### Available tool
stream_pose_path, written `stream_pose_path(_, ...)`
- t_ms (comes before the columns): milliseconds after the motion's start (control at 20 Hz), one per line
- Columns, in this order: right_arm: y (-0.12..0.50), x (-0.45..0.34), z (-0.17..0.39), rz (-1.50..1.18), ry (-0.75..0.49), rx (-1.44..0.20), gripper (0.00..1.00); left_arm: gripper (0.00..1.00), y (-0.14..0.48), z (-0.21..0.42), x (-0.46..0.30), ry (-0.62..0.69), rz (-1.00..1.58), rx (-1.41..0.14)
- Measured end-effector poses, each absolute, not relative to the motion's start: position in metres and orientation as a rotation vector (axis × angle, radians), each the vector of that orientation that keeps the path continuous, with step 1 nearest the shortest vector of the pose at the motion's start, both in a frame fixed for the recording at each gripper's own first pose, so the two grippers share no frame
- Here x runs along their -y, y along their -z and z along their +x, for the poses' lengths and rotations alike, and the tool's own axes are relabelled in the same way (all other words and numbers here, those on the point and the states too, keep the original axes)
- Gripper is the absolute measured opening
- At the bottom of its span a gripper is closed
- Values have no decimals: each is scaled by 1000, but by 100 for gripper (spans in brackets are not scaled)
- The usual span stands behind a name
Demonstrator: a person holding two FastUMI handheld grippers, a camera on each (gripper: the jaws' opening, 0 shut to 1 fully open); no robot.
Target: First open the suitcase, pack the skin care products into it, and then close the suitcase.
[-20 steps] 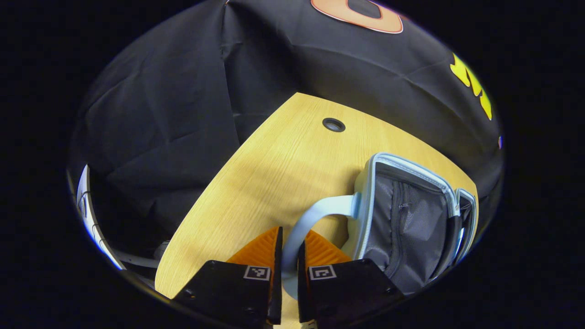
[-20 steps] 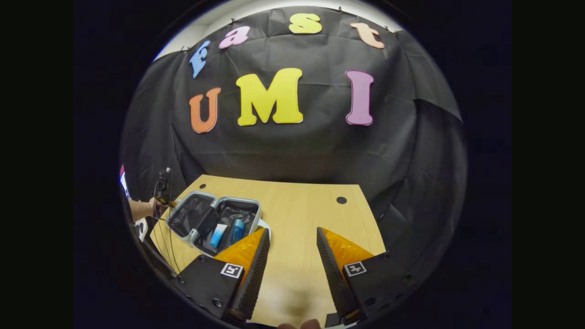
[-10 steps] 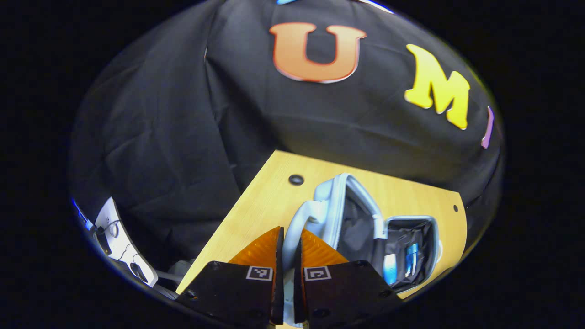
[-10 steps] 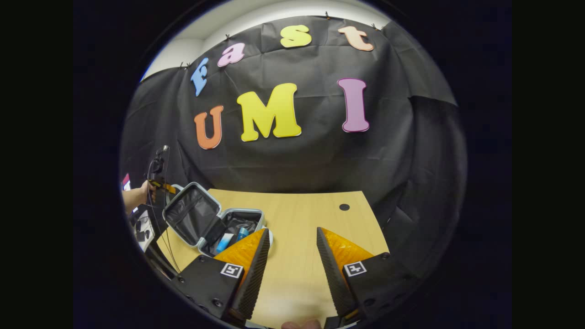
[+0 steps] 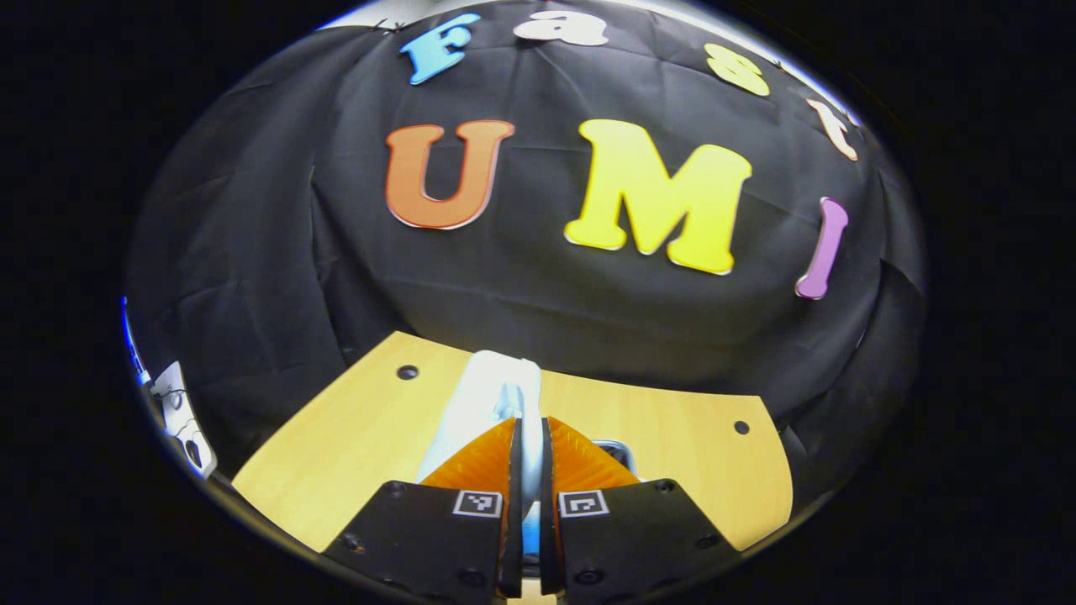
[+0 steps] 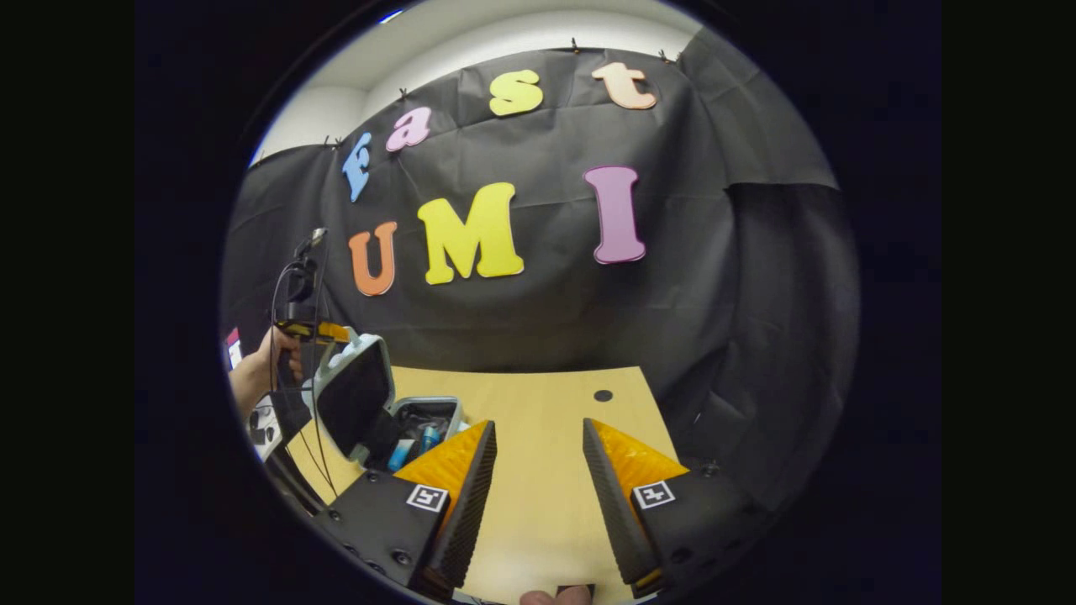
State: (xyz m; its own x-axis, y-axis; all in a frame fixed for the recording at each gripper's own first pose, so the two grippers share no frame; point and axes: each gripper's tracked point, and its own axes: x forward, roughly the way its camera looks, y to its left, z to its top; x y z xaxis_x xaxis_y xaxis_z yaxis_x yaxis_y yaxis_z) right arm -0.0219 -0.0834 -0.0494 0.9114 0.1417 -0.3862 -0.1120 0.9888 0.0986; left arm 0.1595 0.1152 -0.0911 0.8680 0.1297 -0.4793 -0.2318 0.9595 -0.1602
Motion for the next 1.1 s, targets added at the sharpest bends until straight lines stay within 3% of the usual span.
stream_pose_path(200, 50, 125, -29, 28, -74, -403, 62, 11, 149, 181, -11, -126, -262, -532)
stream_pose_path(400, 69, 154, -39, -18, -18, -447, 62, 11, 220, 198, 44, -122, -173, -564)
stream_pose_path(750, 74, 161, -46, -116, -35, -457, 63, 11, 286, 197, 75, -133, -75, -615)
stream_pose_path(900, 77, 161, -41, -86, -35, -451, 74, 11, 294, 196, 80, -136, -39, -601)
stream_pose_path(1100, 77, 160, -36, -60, -19, -436, 74, 14, 305, 196, 84, -153, 35, -565)
